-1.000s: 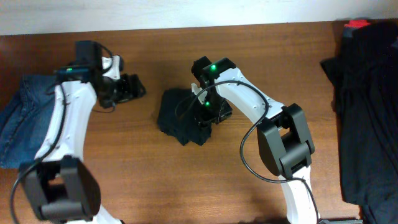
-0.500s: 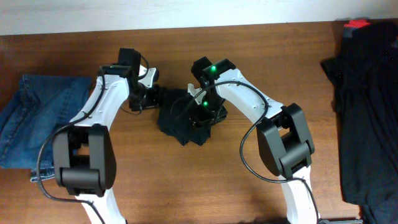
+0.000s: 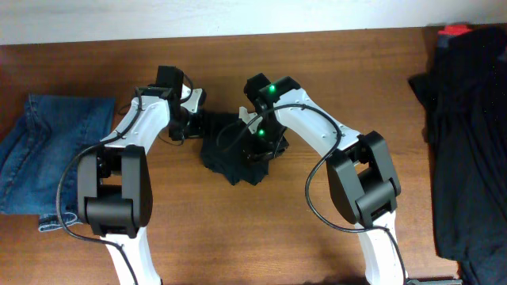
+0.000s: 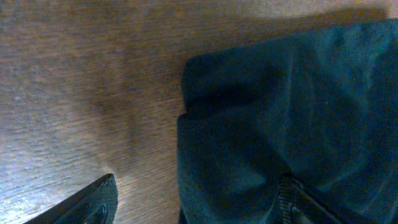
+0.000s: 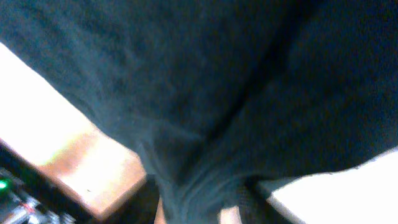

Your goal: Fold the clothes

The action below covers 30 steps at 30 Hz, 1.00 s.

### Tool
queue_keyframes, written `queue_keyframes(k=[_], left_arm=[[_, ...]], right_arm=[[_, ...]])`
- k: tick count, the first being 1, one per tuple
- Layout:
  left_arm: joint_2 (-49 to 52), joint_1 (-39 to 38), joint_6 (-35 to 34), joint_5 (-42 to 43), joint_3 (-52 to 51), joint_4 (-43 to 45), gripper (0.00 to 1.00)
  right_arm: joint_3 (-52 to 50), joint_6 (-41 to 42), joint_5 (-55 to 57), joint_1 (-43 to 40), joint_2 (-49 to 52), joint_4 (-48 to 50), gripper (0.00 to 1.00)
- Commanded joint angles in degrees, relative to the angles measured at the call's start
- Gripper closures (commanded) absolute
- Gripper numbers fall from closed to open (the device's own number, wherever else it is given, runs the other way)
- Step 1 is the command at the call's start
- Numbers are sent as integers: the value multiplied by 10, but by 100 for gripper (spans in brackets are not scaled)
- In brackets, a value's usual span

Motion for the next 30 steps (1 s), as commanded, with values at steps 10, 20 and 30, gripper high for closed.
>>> queue_keyframes(k=[10,20,30], left_arm=[[22,-3,9,-45,0,1,18],[45,-3,9,-45,0,-30,23],[45,-3,9,-43,0,-240,41]], right_arm=[[-82,68,158,-33,-12,40,95],[-82,68,223,-37,-12,62,73],[-82,67,280,-37,-12,206,34]])
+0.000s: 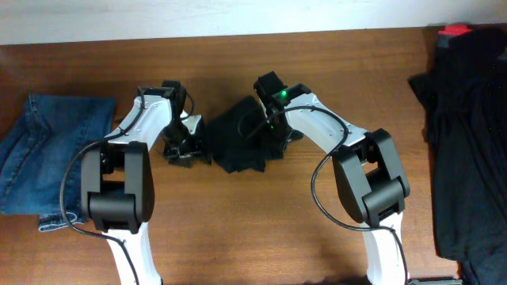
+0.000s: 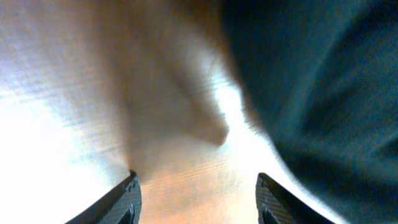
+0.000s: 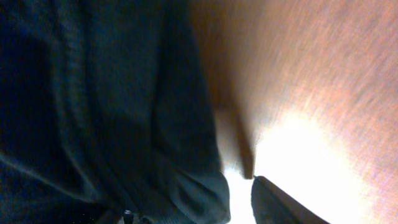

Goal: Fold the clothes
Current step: 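Grasp the black bundle with both grippers and fold it over on itself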

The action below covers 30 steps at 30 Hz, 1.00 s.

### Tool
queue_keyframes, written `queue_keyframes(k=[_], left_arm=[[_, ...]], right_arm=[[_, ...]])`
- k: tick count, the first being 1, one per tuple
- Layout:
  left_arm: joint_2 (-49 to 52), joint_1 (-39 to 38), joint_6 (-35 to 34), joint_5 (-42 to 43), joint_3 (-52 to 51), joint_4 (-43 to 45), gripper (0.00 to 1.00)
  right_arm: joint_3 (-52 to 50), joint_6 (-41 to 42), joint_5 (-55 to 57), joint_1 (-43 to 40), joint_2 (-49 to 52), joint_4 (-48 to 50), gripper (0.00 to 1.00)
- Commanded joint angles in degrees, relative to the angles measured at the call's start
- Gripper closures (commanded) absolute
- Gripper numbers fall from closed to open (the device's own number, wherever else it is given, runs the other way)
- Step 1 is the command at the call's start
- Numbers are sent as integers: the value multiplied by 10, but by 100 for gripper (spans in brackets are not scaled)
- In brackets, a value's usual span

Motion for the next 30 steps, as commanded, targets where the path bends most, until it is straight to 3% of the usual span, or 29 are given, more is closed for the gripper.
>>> queue_keyframes(k=[1,4,8,13,15,17,19,23,30], left_arm=[[22,-2,5,-2,-9,-34,41],[22,-1,5,-1,-9,-47,42],[16,1,19,-1,-6,-45,48],[-28,12,31,-17,22,-12,49],[-55,21,53,-21,43,48,41],[-62,25,99,-20,55,90,17],[-62,28,160,-19,64,132,1],[-55,31,246,17,64,195,1],[0,30,252,153,64,230,1]], right_arm=[[-9,4,37,-5,5,41,32],[1,-20,37,-5,5,68,15],[48,-35,43,-12,-2,36,1],[136,-52,54,-20,-33,-34,1],[182,-54,54,-20,-58,-68,1],[207,-54,54,-20,-72,-95,1],[225,-54,54,-20,-87,-125,1],[233,-56,23,-19,-95,-179,1],[230,-54,2,-19,-94,-207,1]])
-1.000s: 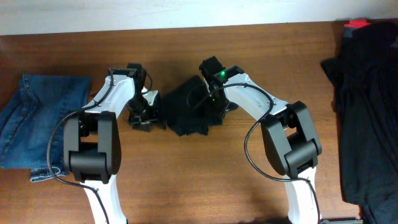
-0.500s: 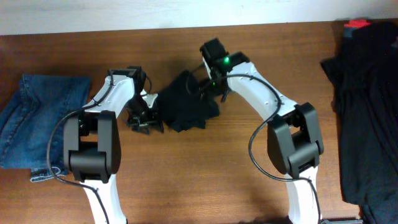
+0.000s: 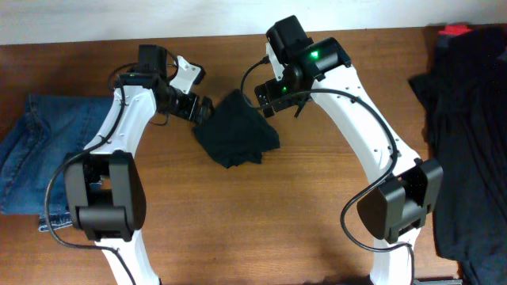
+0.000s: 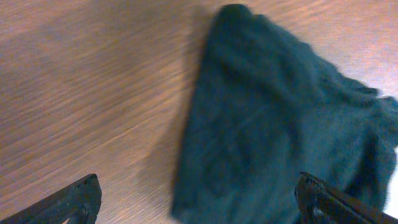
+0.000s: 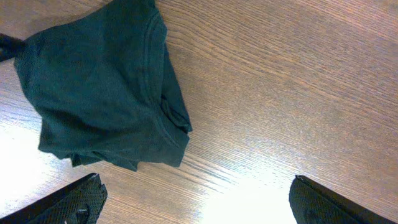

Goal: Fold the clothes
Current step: 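Grasp the black bundle with both grippers and fold it over on itself, then grasp the bundle's left side with the left gripper and tuck it rightward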

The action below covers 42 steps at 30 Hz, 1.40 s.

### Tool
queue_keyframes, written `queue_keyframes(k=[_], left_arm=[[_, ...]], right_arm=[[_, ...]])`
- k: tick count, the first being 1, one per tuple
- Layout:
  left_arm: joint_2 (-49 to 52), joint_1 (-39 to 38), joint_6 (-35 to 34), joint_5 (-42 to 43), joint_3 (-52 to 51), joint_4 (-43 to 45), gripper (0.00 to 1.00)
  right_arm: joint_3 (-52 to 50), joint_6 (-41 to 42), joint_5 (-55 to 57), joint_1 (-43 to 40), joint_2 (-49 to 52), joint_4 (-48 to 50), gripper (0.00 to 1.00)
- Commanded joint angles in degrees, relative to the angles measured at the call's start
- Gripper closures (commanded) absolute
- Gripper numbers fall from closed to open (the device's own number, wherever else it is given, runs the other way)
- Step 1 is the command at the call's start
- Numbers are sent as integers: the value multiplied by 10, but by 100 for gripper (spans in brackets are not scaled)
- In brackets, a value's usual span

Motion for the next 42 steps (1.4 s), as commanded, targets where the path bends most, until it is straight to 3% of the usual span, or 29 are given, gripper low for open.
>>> queue_keyframes(k=[1,6,9,15,17,22,23,26,27,29,30,36,37,42], left_arm=[[49,1,26,103,4,-1,1],[90,1,25,111,4,-27,1],[101,-2,25,156,4,-58,1],[104,-28,24,176,4,-196,6],[104,-33,24,176,4,-210,15],[104,-33,24,176,4,-204,60],[104,-33,24,177,4,-202,61],[104,-33,24,177,4,-196,60],[104,-34,24,177,4,-195,54],[104,-34,24,177,4,-195,30],[104,-35,24,177,4,-195,23],[104,-34,23,138,4,-191,13],[104,-34,8,105,4,-191,8],[105,-34,-50,67,2,-190,3]], right_arm=[[1,-4,-12,-3,-1,-2,1],[1,-4,-12,-3,-1,-8,1],[1,-4,-12,-3,-1,-9,1],[1,-4,-12,-3,-1,-8,1],[1,-4,-12,-3,-1,-9,1],[1,-4,-12,-3,-1,-12,1],[1,-4,-12,-3,-1,-13,1],[1,-4,-12,-3,-1,-15,1],[1,-4,-12,-3,-1,-15,1],[1,-4,-12,-3,-1,-15,1],[1,-4,-12,-3,-1,-15,1],[1,-3,-12,-3,-1,-19,1],[1,-4,-12,-3,-1,-20,1],[1,-20,-19,-3,-1,-20,1]])
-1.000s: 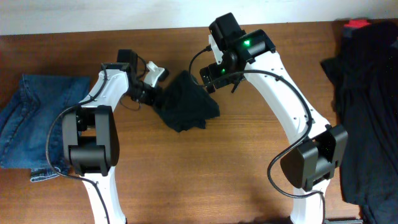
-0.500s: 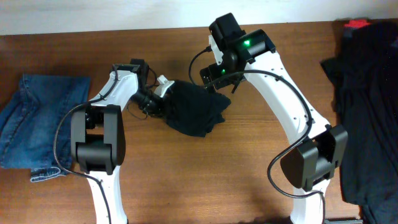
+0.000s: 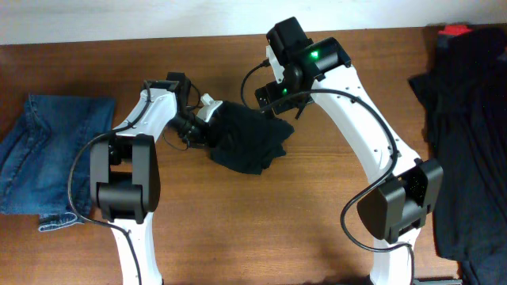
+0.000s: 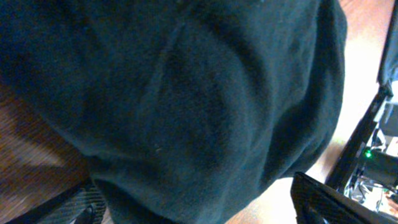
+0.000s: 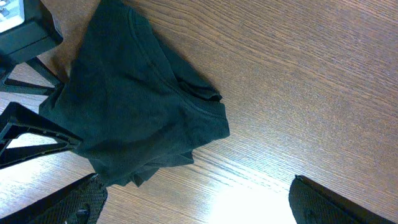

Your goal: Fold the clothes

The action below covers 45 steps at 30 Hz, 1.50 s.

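Note:
A dark green garment (image 3: 247, 144) lies in a crumpled, partly folded heap at the table's middle. My left gripper (image 3: 204, 129) is down at the heap's left edge. In its wrist view the cloth (image 4: 186, 106) fills the frame and bulges between the wide-apart fingers (image 4: 81, 210), which are open around it. My right gripper (image 3: 277, 100) hangs above the heap's upper right, open. Only bare wood shows between its fingertips (image 5: 333, 200). The garment (image 5: 140, 118) lies left of them, with its ribbed neckline showing.
Folded blue jeans (image 3: 47, 150) lie at the table's left end. A pile of black clothes (image 3: 467, 134) covers the right end, with something red (image 3: 453, 30) behind it. The table's far edge meets a white wall.
My left gripper was clear of the garment at its upper left. Now it is low against the left edge with cloth between its open fingers. The heap sits a little further right. The right arm is unmoved.
At first both grippers were low in the crumpled garment. A second later they were at its two sides, the left fingers over bare wood. Then both were clear and open, the garment a triangular heap. Now the left gripper is at the heap again.

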### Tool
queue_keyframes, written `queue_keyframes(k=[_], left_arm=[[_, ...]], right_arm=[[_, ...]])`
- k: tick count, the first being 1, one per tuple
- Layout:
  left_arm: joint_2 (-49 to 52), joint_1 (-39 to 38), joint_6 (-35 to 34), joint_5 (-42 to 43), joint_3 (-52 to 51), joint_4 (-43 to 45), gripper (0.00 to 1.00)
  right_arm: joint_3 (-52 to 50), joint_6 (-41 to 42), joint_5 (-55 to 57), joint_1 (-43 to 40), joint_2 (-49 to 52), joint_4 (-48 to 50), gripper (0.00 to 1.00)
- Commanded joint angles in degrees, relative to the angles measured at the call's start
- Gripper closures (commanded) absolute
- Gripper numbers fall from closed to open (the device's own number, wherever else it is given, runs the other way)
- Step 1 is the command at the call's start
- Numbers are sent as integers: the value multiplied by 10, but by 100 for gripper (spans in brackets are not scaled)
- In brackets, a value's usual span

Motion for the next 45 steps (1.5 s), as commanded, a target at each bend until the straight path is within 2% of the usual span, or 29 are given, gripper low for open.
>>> queue_keyframes(k=[1,3,5,6,7,14,19,28,32,45], left_arm=[[12,2,-49,-83,-7,6,2],[12,2,-52,-77,-7,9,2],[12,2,-54,-76,-7,16,1],[12,2,-54,-76,-7,17,1],[12,2,-54,-76,-7,20,1],[20,1,-54,-76,-16,35,1],[44,-8,-54,-62,-22,42,1],[54,-12,-53,-16,-22,41,1],[54,-13,-53,3,-23,40,1],[54,-15,-53,-8,-33,39,1]], right_arm=[[1,-26,-21,-3,2,-1,0],[-4,-26,-43,-3,5,2,8],[-16,-23,-48,-3,9,5,32],[-21,-17,-49,-3,12,6,39],[-30,-13,-49,-3,15,9,42],[-113,-14,-81,-3,31,41,42],[-188,-13,-122,-3,34,101,41],[-310,-13,-122,-3,39,216,37],[-332,-13,-119,-3,42,235,36],[-315,-13,-120,-4,37,218,35]])
